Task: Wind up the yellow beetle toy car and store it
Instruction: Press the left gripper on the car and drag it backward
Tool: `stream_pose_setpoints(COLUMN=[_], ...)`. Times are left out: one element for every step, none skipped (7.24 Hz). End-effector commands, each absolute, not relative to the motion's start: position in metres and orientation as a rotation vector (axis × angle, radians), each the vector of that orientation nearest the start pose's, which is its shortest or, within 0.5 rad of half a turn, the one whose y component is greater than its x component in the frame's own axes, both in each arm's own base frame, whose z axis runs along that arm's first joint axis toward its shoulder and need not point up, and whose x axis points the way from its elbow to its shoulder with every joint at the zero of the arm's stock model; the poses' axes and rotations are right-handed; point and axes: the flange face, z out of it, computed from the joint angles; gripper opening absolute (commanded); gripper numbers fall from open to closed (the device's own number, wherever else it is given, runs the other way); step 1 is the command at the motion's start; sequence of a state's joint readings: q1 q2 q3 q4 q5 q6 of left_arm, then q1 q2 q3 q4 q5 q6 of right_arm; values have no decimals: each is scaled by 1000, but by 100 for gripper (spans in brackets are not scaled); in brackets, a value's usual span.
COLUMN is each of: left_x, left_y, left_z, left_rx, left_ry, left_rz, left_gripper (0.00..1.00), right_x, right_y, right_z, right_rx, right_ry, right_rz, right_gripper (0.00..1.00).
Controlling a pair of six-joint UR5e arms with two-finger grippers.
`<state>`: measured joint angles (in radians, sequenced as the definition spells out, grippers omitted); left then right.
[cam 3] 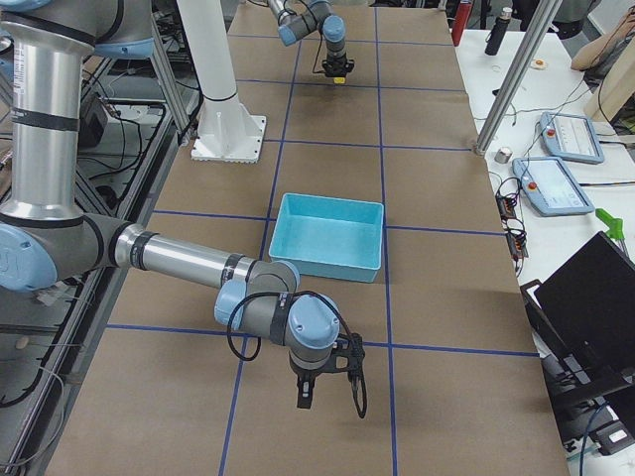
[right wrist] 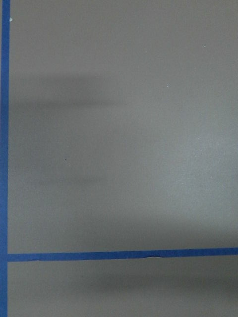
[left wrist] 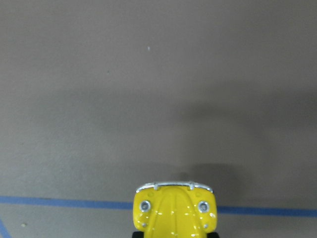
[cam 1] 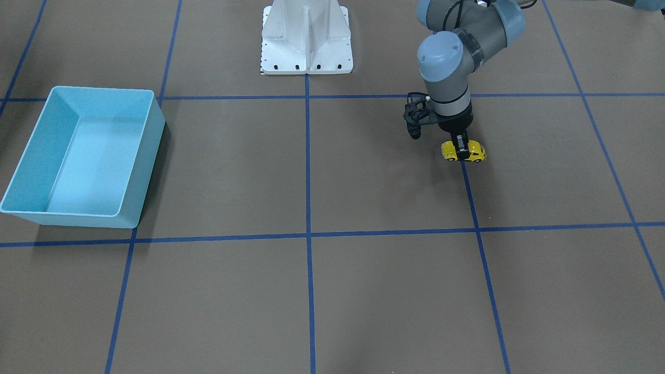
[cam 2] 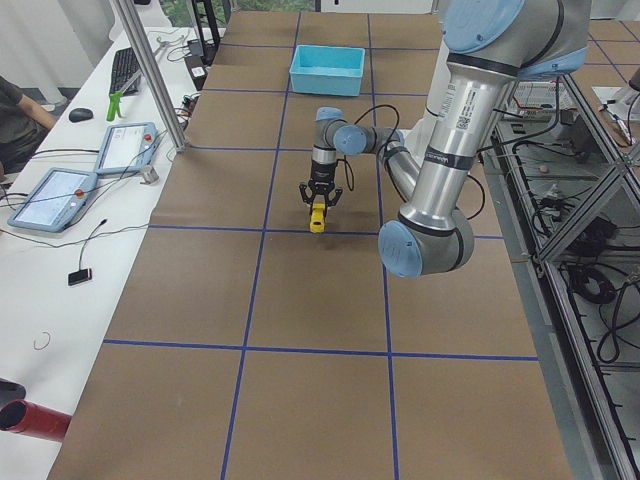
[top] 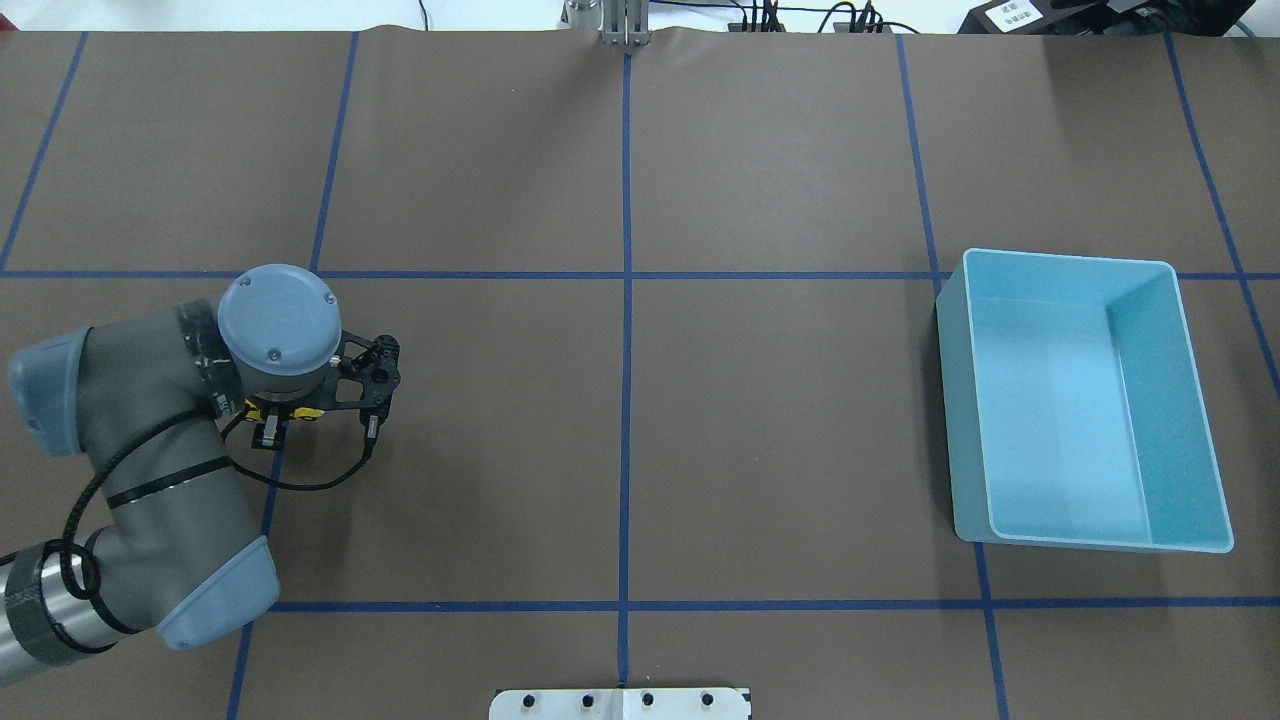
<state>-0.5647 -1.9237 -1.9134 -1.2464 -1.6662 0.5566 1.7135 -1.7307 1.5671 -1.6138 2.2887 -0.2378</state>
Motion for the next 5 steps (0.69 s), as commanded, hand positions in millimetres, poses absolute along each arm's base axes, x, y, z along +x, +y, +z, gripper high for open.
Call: stream_pose_setpoints(left_x=[406,403,407,414,421], left_y=[-412,-409,-407,-410,-408], left_z=[376,389,392,398,402], left_rx=[423,417,426,434,451], left_ry=[315,346,385,401,418], left_rz=[1577,1579,1584,1587,1598], left_gripper=[0,0,0,0,0], right_x=[124,124,124,124,124], right_y=[-388,-387,-387,-387,-387], right_z=[739,740,740,740,741], right_rx=[-58,-59,-59,-59,-61], right_ry=[-739,-740,-740,-740,-740], right_rz=[-17,-16,-16,-16,-16], right_gripper=[100,100,100,100,100])
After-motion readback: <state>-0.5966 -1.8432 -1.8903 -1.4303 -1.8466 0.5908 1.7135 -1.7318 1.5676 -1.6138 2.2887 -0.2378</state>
